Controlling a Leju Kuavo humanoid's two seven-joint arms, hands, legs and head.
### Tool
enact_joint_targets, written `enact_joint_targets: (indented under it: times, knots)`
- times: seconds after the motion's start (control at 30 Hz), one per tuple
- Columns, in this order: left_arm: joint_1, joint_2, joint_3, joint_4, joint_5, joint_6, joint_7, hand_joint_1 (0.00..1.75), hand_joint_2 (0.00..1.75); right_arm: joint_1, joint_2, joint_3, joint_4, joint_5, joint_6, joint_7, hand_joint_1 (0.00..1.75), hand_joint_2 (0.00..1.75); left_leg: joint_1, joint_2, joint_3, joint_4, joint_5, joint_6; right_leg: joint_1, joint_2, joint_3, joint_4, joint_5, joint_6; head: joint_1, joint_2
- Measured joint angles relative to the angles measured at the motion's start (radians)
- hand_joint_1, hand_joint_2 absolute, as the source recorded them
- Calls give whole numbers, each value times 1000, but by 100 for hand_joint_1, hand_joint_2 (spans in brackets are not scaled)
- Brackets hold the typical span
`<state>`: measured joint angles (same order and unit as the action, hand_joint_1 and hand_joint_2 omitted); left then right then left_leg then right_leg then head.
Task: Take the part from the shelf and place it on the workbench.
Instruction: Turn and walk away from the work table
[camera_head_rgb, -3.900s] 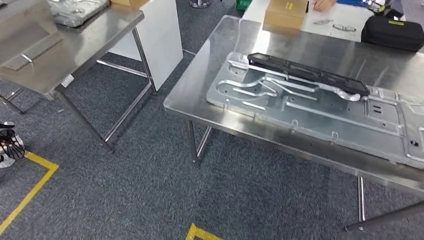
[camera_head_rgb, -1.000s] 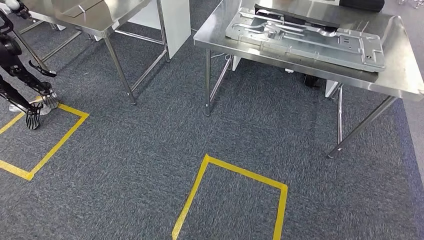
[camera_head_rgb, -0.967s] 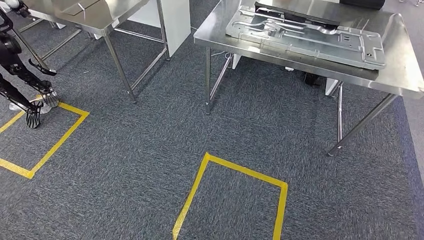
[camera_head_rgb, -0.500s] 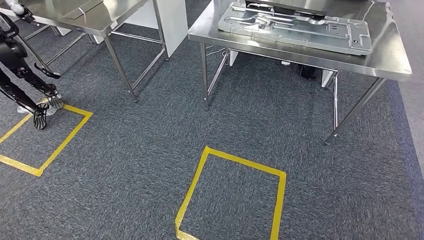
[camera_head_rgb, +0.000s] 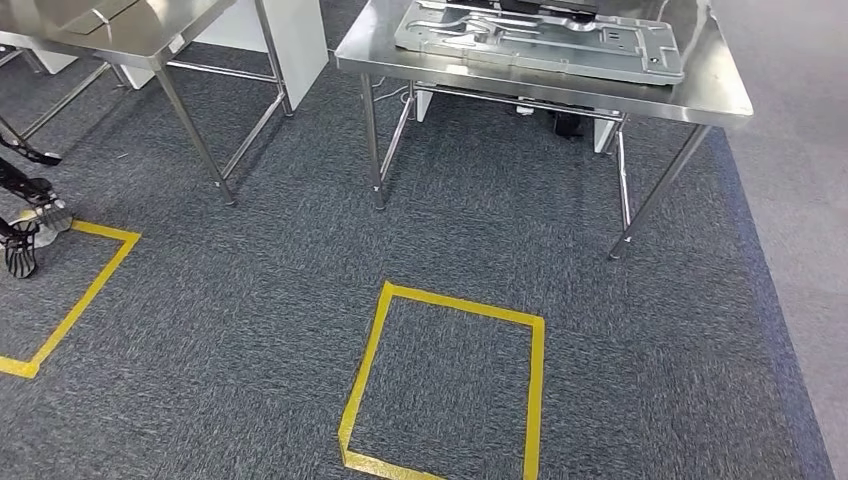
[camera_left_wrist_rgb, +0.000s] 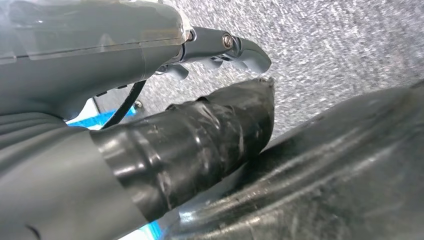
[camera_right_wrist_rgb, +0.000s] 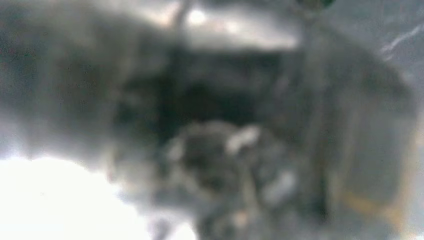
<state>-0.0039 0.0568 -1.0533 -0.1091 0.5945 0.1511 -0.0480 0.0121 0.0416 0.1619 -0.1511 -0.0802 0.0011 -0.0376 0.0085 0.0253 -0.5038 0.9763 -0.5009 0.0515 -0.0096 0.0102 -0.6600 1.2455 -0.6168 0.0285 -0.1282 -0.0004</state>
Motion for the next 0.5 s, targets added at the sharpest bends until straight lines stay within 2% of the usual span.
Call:
enact_joint_targets:
  times: [0.03, 0.07, 0.1, 0.13, 0.2, 0.23, 0.27, 0.33, 0.4, 0.47, 0.5]
  knots:
    - [1, 0, 0, 0, 1, 0, 0, 0, 0, 2, 0, 0, 0, 0, 0, -3, 0, 0, -1, 12, -5, 3, 1, 0, -2, -3, -13, 38, -10, 3, 0, 0]
    - [2, 0, 0, 0, 1, 0, 0, 0, 0, 4, 0, 0, 0, 0, 0, -4, 0, 0, -1, 24, -10, 6, 1, 0, -3, -5, -8, 41, -1, 5, 0, 0]
    - [2, 0, 0, 0, 1, 0, 0, 0, 0, 6, 0, 0, 0, -1, 0, -5, 0, 0, -1, 34, -12, 9, 0, -1, -4, -11, 19, 1, 24, 5, 0, 0]
    - [1, 0, 0, 0, 2, 0, 0, 0, 0, 7, 0, 0, 0, -1, 0, -6, 0, 0, -1, 43, -14, 12, -1, -3, -4, -22, 62, -68, 56, 3, 0, 0]
    - [1, 0, 0, 0, 3, 0, 0, 0, 0, 7, -1, -1, 0, -2, -3, -9, 0, 0, -5, 59, -12, 17, -3, -10, 2, -52, 135, -200, 96, -7, 0, 0]
    - [1, 0, 0, 0, 5, 0, 0, 0, 0, 7, -1, -1, 0, -2, -6, -13, 0, 0, -6, 65, -10, 19, -3, -16, 5, -60, 150, -233, 103, -12, 0, 0]
    - [1, 0, 0, 0, 6, 0, 1, 0, 0, 8, -1, -1, 0, -3, -12, -18, 0, 0, -8, 72, -9, 19, -2, -22, 9, -61, 150, -243, 103, -18, 0, 0]
    - [-1, -1, 0, 0, 10, 1, 1, 0, 0, 10, -1, -1, 0, -4, -25, -27, 0, 0, -7, 82, -8, 19, -1, -34, 6, -43, 144, -246, 113, -29, 0, 0]
    - [-1, -1, 1, 0, 14, 1, 0, 0, 0, 9, -1, -1, 0, -10, -43, -41, 0, 0, -5, 52, -20, 49, -29, -45, -1, -27, 141, -254, 125, -43, 0, 0]
    - [0, -2, 2, 0, 19, 2, -2, 0, 0, 5, 0, -2, 0, -16, -65, -56, 0, 0, -1, 1, -65, 153, -98, -52, -3, -12, 133, -256, 133, -53, -1, 0]
    - [1, -2, 4, 0, 20, 2, -2, 0, 0, 3, 1, -2, 0, -18, -75, -60, 0, 0, 0, -12, -95, 222, -131, -54, -1, -2, 127, -254, 135, -55, -1, 0]
